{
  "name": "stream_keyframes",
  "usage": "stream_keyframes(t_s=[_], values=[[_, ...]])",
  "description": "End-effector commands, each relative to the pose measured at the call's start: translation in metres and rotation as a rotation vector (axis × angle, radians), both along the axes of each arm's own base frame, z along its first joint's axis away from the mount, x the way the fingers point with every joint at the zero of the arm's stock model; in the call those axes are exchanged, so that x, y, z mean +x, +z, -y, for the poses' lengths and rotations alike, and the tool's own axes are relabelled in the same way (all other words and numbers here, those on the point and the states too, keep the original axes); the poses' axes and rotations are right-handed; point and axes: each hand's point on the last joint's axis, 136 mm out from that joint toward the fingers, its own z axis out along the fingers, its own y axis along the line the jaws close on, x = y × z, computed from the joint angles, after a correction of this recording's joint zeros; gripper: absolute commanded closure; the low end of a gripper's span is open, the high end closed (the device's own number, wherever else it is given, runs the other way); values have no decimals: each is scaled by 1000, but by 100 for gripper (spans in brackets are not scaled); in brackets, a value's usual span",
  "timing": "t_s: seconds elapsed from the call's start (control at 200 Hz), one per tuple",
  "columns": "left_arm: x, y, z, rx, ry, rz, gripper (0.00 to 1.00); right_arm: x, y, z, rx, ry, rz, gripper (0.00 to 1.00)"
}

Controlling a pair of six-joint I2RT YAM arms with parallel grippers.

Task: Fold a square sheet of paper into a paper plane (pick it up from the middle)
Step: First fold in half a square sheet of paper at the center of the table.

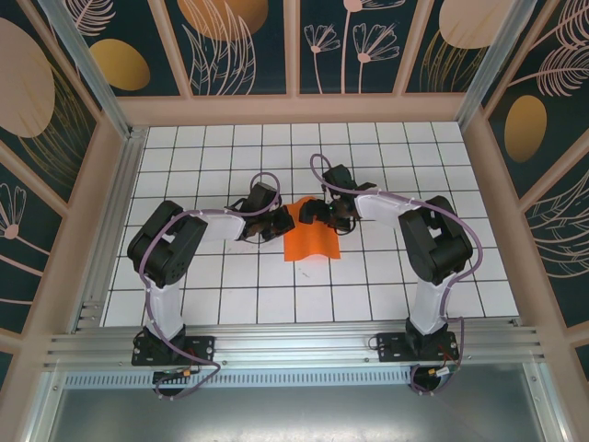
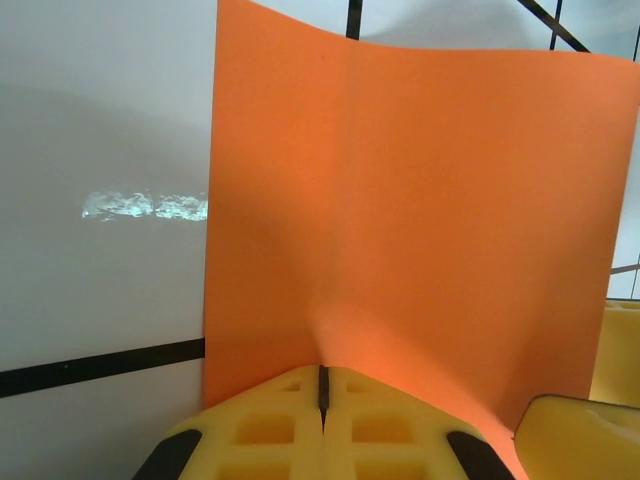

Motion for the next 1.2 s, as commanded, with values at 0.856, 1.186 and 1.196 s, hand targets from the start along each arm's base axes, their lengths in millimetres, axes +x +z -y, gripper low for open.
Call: stream_keyframes(t_s=[0.856, 1.186, 1.196], values=[[12, 63, -29, -161, 49, 110, 73, -13, 35, -42, 411, 64, 21, 68], [-4, 93, -53, -350, 38, 196, 48, -13, 87, -57, 726, 148, 33, 70], [-4, 94, -53, -357, 33, 199, 47, -12, 88, -57, 732, 150, 34, 70]])
